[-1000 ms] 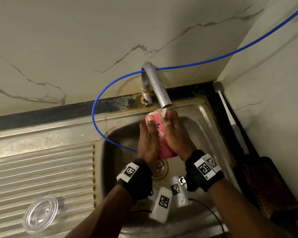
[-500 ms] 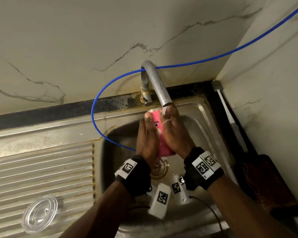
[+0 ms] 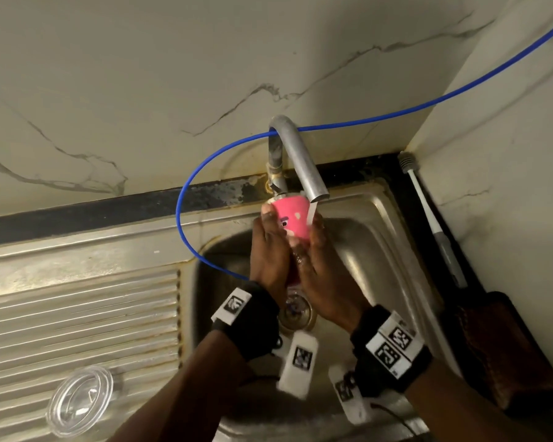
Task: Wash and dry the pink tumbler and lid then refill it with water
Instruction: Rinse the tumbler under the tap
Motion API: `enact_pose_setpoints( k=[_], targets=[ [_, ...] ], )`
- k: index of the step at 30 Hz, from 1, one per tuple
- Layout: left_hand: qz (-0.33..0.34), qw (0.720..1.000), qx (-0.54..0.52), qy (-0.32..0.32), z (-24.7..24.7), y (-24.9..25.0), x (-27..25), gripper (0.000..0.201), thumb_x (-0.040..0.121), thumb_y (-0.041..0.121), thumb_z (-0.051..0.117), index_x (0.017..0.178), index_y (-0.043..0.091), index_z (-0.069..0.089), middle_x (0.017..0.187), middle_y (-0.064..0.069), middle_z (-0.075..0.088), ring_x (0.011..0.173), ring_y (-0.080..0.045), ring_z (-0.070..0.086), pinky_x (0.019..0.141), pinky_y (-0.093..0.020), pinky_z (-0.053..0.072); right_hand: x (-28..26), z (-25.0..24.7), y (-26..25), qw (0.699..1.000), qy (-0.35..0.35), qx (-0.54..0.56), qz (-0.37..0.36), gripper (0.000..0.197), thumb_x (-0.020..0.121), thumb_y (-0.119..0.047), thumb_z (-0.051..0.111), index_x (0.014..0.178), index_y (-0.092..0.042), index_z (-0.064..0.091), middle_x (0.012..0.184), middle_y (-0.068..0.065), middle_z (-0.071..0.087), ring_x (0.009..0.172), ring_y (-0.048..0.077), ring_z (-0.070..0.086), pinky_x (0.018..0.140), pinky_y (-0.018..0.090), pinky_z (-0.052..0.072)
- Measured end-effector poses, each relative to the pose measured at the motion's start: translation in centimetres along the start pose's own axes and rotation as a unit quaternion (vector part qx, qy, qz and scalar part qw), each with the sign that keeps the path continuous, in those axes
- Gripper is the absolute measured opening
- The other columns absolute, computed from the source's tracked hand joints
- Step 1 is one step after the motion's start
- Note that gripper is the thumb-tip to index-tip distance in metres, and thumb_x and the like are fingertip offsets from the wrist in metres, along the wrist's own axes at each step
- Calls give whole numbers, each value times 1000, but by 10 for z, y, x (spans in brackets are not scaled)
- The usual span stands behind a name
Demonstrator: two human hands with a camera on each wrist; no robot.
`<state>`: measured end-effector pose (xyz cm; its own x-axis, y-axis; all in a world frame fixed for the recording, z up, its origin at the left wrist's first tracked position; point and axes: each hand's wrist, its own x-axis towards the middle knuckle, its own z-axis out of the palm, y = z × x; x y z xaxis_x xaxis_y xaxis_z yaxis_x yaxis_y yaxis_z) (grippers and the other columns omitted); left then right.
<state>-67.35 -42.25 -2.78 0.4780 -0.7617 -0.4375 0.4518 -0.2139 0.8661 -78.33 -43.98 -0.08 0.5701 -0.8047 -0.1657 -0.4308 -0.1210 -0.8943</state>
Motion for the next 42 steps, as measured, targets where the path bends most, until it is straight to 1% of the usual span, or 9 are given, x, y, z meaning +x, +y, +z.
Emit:
enact_pose_setpoints(
  k=[4,7,10,14,18,23,30,38,42],
  targets=[
    [30,998,48,-40,5,-18,-18,77,93,88,41,129,22,60,125,-15,71,115,-35,73,94,-65,60,27,-21,-10,992,72,94,44,50,106,-55,34,141,-21,44,113,5,64,84,0,63,74,19,48],
    [17,999,22,-42,3,-8,-14,81,91,90,42,134,24,61,127,-16,72,116,-37,73,96,-66,59,22,-14,-12,996,73,44,29,50,110,-38,37,156,-18,28,133,1,55,103,-1,60,89,25,50],
    [-18,1000,8,-11,-4,5,-12,79,85,95,41,131,34,59,127,-10,74,114,-32,75,96,-63,60,0,2,-8,999,15,46,15,68,107,-43,41,163,-29,5,149,-14,36,113,-21,46,87,-2,36],
    [3,998,57,-28,3,0,-35,61,96,82,41,134,36,54,124,-3,72,113,-23,74,96,-61,61,20,-12,-6,987,62,133,67,39,109,-41,43,142,-20,50,113,-4,69,92,2,69,70,11,50],
    [28,993,38,-111,7,3,-47,52,108,49,52,157,36,36,137,-7,66,119,-25,73,93,-60,63,23,-18,4,942,104,291,127,48,105,-52,45,133,-16,60,117,13,73,102,26,74,83,41,60],
    [25,988,42,-144,1,1,-47,99,99,9,74,166,44,11,141,-4,62,121,-26,72,100,-59,60,12,-20,0,913,93,357,172,56,105,-60,35,119,-18,69,102,10,79,91,24,77,75,37,62],
    [65,991,65,-95,5,6,-37,67,97,26,79,149,30,35,134,-10,65,116,-30,73,94,-59,63,-9,-18,1,969,88,226,55,59,100,-58,32,147,-25,47,123,-7,64,104,3,70,71,11,55],
    [17,996,11,-87,9,25,-26,36,110,48,51,134,21,43,109,-8,76,95,-22,79,80,-44,66,-8,-13,12,992,35,78,-88,77,103,-49,50,163,-37,5,164,-11,31,143,-2,40,111,19,42],
    [-3,998,-7,-60,8,30,-21,45,110,61,37,140,31,49,113,-12,79,103,-32,79,96,-59,62,-6,-8,13,992,20,103,-65,80,100,-53,48,162,-42,-1,162,-16,24,138,-14,37,103,10,44]
  ],
)
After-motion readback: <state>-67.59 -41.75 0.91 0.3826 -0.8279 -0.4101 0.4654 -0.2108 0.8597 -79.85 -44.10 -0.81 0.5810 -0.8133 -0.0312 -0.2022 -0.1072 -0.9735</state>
